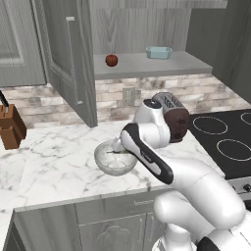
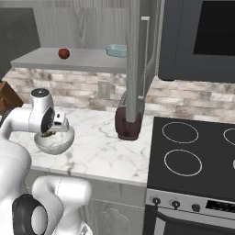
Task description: Open the cabinet. Pick the banana and apple from the cabinet and place them into the bowl. Then close the cabinet.
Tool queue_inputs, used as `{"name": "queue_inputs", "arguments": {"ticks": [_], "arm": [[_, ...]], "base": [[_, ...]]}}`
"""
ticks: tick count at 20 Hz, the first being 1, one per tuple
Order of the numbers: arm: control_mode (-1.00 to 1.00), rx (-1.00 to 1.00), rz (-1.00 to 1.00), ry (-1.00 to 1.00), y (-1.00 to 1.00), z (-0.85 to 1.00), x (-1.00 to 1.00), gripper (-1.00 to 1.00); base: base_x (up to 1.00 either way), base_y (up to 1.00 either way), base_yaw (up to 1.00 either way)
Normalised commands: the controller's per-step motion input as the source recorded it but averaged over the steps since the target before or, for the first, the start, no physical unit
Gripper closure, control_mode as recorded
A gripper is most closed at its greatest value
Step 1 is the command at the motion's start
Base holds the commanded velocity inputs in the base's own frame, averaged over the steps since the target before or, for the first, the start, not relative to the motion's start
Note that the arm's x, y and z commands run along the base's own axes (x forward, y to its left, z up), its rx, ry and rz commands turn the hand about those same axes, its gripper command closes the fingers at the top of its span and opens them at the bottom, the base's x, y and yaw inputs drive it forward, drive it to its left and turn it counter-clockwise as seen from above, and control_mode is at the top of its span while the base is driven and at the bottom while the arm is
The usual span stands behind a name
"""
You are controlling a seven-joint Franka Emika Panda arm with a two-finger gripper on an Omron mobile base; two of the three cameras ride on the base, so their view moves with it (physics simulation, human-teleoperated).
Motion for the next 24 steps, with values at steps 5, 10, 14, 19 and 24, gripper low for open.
{"name": "queue_inputs", "arguments": {"ticks": [5,10,14,19,24], "arm": [[-1.0,0.0,0.0,0.0,0.01,-0.28,0.19,1.0],[-1.0,0.0,0.0,0.0,0.06,-0.29,0.18,1.0],[-1.0,0.0,0.0,0.0,0.07,-0.28,0.16,1.0],[-1.0,0.0,0.0,0.0,0.06,-0.27,0.16,1.0],[-1.0,0.0,0.0,0.0,0.05,-0.27,0.14,1.0]], "base": [[0.0,0.0,0.0],[0.0,0.0,0.0],[0.0,0.0,0.0],[0.0,0.0,0.0],[0.0,0.0,0.0]]}}
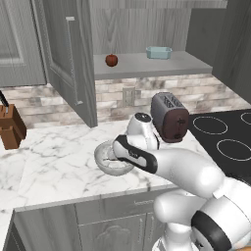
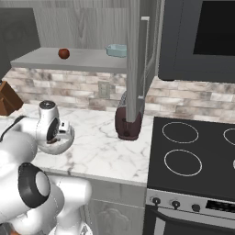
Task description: Open the cabinet. Pick the banana and apple from the cabinet and place them into the bowl. Then close the cabinet.
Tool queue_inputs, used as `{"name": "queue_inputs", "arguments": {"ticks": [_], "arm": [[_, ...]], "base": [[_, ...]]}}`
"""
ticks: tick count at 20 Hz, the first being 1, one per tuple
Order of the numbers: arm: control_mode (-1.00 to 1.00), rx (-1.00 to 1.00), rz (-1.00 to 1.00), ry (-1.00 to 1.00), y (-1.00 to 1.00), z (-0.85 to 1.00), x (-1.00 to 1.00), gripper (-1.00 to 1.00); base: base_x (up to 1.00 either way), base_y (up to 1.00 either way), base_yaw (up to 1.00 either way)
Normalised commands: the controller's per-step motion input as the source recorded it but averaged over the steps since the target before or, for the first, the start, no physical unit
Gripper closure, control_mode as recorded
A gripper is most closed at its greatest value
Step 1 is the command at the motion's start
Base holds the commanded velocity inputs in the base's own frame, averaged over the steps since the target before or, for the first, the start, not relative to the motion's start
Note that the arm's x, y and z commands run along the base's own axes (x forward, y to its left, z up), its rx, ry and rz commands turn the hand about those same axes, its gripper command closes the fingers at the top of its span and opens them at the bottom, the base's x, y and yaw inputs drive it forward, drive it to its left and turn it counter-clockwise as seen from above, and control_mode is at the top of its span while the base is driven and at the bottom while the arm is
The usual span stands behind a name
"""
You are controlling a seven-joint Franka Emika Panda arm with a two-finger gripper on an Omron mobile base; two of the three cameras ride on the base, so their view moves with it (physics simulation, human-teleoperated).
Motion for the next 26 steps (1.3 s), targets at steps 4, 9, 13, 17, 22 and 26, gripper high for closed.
{"name": "queue_inputs", "arguments": {"ticks": [4,9,13,17,22,26], "arm": [[-1.0,0.0,0.0,0.0,0.04,-0.25,0.13,1.0],[-1.0,0.0,0.0,0.0,0.02,-0.21,0.11,1.0],[-1.0,0.0,0.0,0.0,0.0,-0.17,0.08,1.0],[-1.0,0.0,0.0,0.0,0.01,-0.13,0.02,1.0],[-1.0,0.0,0.0,-0.02,0.04,-0.05,0.0,-1.0],[-1.0,0.0,0.0,-0.14,0.0,0.14,-0.03,-1.0]], "base": [[0.0,0.0,0.0],[0.0,0.0,0.0],[0.0,0.0,0.0],[0.0,0.0,0.0],[0.0,0.0,0.0],[0.0,0.0,0.0]]}}
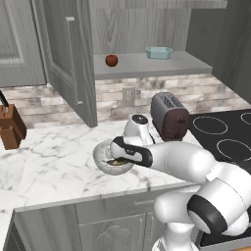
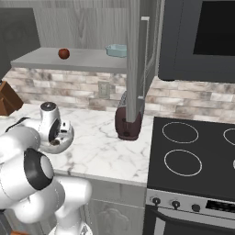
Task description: Open the cabinet. Pick the banana and apple from the cabinet and place them into the bowl. Then close the cabinet.
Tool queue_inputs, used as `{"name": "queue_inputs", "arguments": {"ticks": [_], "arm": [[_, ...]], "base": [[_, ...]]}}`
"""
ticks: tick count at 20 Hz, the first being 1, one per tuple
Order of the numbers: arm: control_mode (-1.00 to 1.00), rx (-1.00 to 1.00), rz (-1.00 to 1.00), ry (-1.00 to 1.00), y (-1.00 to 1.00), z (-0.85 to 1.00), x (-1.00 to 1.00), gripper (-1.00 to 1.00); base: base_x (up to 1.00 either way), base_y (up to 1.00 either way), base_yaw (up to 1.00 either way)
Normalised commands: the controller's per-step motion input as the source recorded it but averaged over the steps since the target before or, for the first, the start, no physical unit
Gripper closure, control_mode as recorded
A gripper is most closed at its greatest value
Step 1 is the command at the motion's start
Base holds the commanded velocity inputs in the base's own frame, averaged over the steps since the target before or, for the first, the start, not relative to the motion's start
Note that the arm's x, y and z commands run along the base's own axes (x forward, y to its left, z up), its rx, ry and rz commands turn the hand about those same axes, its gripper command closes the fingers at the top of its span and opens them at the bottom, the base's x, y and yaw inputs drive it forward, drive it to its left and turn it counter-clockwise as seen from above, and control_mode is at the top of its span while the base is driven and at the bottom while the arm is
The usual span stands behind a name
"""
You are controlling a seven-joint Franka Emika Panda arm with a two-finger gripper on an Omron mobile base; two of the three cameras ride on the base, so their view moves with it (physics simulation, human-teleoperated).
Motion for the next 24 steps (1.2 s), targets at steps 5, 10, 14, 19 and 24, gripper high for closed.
{"name": "queue_inputs", "arguments": {"ticks": [5,10,14,19,24], "arm": [[-1.0,0.0,0.0,-0.17,0.0,0.39,-0.13,-1.0],[-1.0,0.0,0.0,-0.1,0.0,0.56,-0.15,-1.0],[-1.0,0.0,0.0,-0.05,-0.07,0.6,-0.13,-1.0],[-1.0,0.0,0.0,-0.06,-0.16,0.6,-0.27,-1.0],[-1.0,0.0,0.0,-0.13,-0.16,0.6,-0.34,-1.0]], "base": [[0.0,0.0,0.0],[0.0,0.0,0.0],[0.0,0.0,0.0],[0.0,0.0,0.0],[0.0,0.0,0.0]]}}
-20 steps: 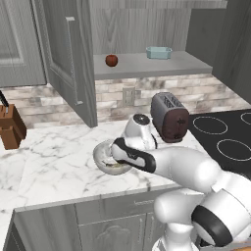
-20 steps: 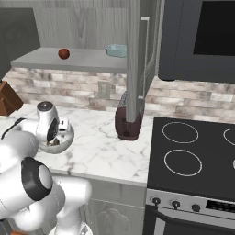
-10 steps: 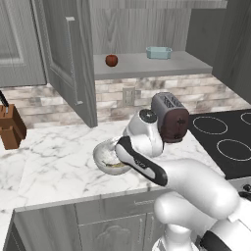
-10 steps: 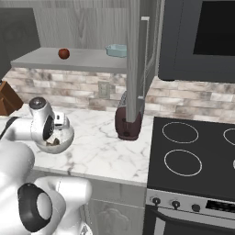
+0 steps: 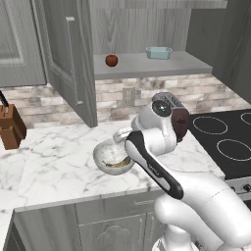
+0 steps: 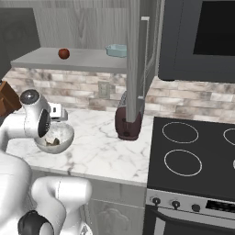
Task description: Open the cabinet. Pick the banana and apple from the cabinet and place them into the bowl. Then close the cabinet.
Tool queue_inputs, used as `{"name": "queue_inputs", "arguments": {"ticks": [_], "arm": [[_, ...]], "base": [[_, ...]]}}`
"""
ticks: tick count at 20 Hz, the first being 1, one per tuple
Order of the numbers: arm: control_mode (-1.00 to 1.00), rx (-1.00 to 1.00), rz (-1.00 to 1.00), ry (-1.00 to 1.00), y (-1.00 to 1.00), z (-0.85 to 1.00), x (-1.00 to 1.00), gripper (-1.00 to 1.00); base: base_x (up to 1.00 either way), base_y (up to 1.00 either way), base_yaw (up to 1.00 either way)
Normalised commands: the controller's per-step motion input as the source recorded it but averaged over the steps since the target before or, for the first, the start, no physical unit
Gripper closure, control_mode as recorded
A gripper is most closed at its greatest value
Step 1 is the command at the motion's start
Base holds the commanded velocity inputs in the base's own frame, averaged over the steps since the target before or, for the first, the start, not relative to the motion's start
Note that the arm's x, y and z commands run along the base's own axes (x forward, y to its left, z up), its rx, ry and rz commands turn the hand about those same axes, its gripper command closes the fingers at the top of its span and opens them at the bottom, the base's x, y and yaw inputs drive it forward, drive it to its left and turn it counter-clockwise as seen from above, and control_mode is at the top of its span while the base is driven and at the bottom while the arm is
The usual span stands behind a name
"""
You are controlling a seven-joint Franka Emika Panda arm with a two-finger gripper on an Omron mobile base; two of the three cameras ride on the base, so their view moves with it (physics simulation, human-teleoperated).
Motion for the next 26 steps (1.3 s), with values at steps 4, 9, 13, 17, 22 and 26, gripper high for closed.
{"name": "queue_inputs", "arguments": {"ticks": [4,9,13,17,22,26], "arm": [[-1.0,0.0,0.0,-0.16,-0.15,0.64,-0.31,-1.0],[-1.0,0.0,0.0,-0.15,-0.13,0.66,-0.32,-1.0],[-1.0,0.0,0.0,-0.13,-0.15,0.68,-0.28,-1.0],[-1.0,0.01,-0.01,-0.1,-0.12,0.74,-0.21,-1.0],[-1.0,0.01,0.0,-0.02,-0.08,0.65,-0.05,-1.0],[-1.0,0.01,0.0,0.0,-0.02,0.49,0.03,-1.0]], "base": [[0.0,0.0,0.0],[0.0,0.0,0.0],[0.0,0.0,0.0],[0.0,0.0,0.0],[0.0,0.0,0.0],[0.0,0.0,0.0]]}}
